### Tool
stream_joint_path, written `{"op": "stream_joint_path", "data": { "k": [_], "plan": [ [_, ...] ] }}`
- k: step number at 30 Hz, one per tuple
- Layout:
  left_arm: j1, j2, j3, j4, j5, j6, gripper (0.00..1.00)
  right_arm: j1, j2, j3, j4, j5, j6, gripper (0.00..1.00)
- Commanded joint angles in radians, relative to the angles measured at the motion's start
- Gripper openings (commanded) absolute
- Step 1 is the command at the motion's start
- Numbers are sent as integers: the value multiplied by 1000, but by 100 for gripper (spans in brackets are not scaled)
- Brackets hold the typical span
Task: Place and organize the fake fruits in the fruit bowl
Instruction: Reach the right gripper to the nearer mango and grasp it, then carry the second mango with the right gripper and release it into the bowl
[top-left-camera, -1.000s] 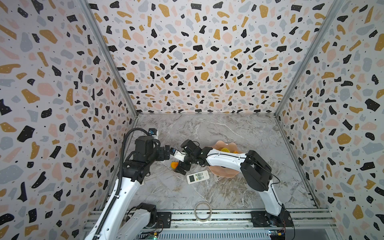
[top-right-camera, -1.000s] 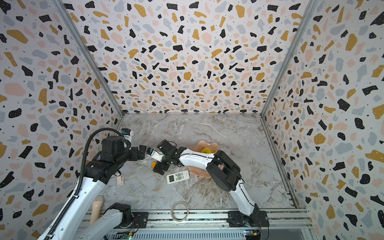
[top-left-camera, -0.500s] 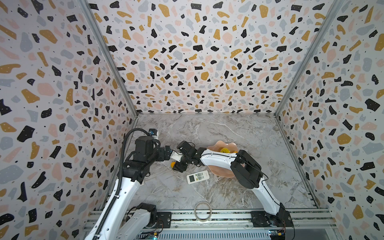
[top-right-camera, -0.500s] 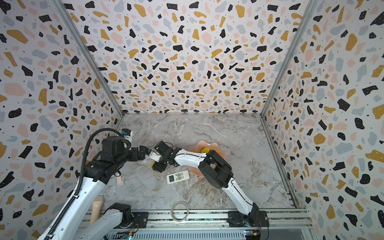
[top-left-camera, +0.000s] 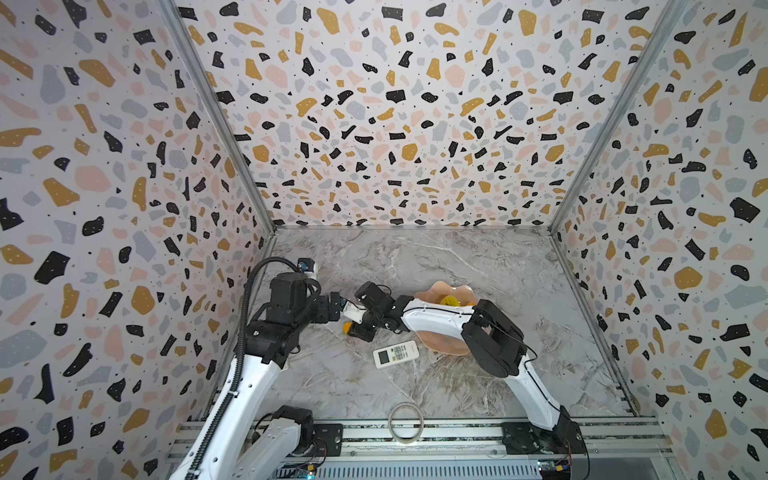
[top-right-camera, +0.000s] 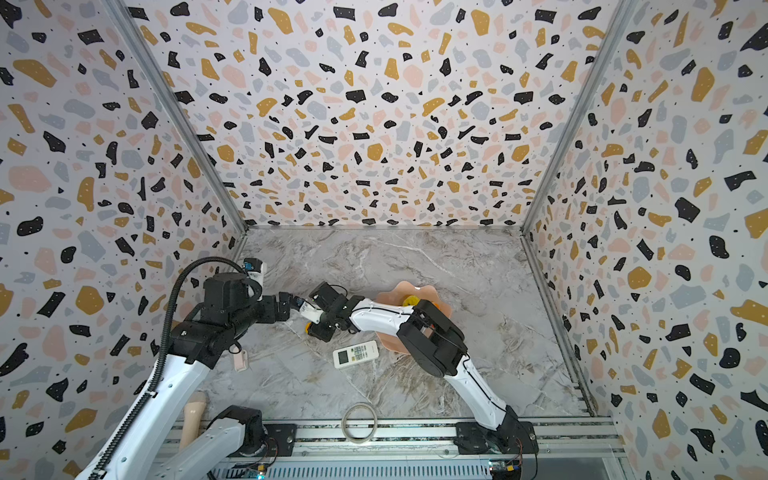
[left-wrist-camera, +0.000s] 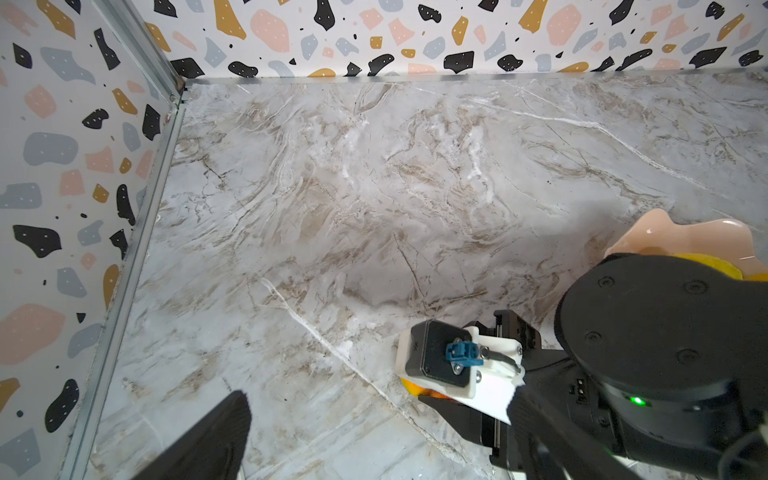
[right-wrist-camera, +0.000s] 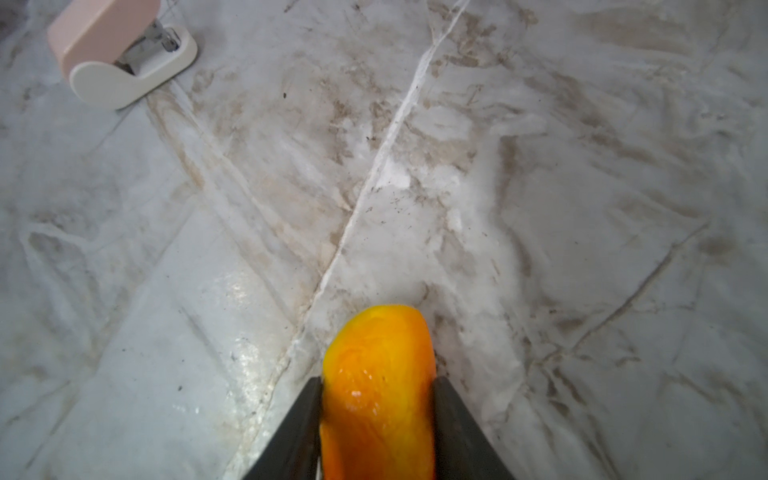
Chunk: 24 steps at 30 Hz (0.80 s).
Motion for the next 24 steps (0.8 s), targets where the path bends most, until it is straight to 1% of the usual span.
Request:
{"op": "stream_joint_path", "data": {
  "k": [1,6,9,11,15,22,24],
  "plan": [
    [-5,-19,24,-3,7,-2,100,-2,-68,-24,-39,20,-1,35],
    [-5,-8,30,-1,14,-1,100,-7,-150,-66,-26,22,-3,23],
    [-5,-2,36,-2,12,1,100,-15,-226,-99,-38,39,-12,19],
    [-5,-4,35,-1,12,-2,100,-20,-292,-132,-52,53,-21,18],
    [-5,-3,27,7,13,-7,100,-52,-466,-250,-76,70,-38,15],
    [-6,-8,21,25,25,-19,99,-161,-750,-502,-172,153,-34,15],
    [-5,-8,18,30,33,-23,100,-191,-810,-569,-187,158,-21,15]
  ]
}}
